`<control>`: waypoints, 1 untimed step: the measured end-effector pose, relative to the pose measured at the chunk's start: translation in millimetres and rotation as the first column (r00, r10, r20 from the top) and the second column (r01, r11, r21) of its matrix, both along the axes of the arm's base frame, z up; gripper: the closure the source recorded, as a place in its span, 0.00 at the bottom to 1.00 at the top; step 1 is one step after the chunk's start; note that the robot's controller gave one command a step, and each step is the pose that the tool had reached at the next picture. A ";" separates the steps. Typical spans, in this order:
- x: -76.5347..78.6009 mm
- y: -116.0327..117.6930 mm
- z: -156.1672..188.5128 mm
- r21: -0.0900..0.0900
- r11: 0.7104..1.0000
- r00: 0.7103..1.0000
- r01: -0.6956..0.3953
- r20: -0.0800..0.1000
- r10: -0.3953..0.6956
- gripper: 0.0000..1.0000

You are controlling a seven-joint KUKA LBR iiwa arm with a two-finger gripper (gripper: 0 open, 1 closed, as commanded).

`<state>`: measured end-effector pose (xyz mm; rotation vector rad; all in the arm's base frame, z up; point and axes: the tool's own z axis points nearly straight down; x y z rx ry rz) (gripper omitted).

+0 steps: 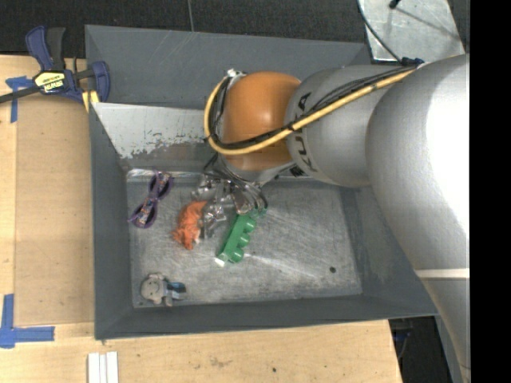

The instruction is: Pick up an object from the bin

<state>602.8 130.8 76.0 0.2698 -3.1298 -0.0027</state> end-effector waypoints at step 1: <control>0.0 0.0 0.0 0.000 1.000 1.000 0.000 0.000 0.000 1.00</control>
Offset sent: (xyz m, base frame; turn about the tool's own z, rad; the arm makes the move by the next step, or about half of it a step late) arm -0.0082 -0.0032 0.1839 0.0003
